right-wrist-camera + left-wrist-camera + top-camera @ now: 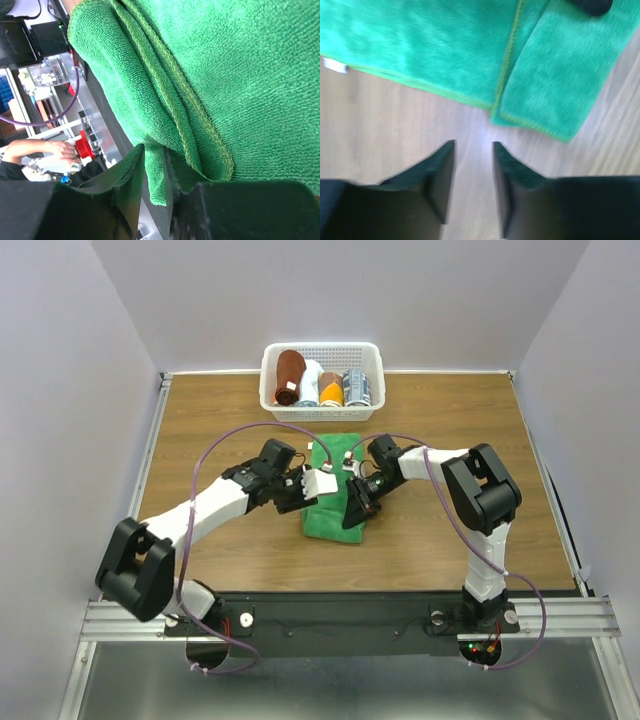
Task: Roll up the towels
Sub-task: Roll the towel
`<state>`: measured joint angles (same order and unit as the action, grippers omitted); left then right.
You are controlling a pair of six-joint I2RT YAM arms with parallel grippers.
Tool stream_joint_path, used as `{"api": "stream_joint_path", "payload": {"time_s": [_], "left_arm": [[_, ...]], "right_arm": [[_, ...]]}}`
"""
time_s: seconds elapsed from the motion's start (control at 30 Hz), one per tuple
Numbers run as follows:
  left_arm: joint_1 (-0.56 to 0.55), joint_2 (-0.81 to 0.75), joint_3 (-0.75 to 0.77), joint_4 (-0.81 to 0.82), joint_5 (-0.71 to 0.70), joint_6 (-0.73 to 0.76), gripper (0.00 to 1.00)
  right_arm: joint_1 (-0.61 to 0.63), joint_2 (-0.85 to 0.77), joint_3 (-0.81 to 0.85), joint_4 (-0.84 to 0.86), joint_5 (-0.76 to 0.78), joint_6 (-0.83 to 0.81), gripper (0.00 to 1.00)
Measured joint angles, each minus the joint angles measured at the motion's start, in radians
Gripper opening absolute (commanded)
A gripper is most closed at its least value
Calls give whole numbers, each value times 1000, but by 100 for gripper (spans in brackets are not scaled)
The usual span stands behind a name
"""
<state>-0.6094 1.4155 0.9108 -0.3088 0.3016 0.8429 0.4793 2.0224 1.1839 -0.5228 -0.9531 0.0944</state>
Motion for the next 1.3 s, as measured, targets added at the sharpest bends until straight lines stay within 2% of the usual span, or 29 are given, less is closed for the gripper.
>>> {"api": "stream_joint_path", "payload": {"time_s": [0.07,0.17,0.3,0.43,0.77,1.0,1.3], "left_arm": [[4,-56,-22,-1,5,37,63],[-31,-138,-55,11,17,77,64],[-134,-154,-84,43,17,97,65],[-175,-145,-108,61,6,95,65],[-130,-100,-108,88,40,68,61],[-46,121,31,22,167,38,56],[-14,201,101,-13,249,12,40]], "right_arm": [[0,0,3,-1,0,0,31],[0,-1,8,-3,-2,0,32],[0,-11,18,-9,-6,0,33],[2,-49,36,-9,13,-4,41],[1,-69,61,3,64,-21,43],[1,-92,61,0,90,-27,46],[1,-106,61,-1,110,-38,46]]}}
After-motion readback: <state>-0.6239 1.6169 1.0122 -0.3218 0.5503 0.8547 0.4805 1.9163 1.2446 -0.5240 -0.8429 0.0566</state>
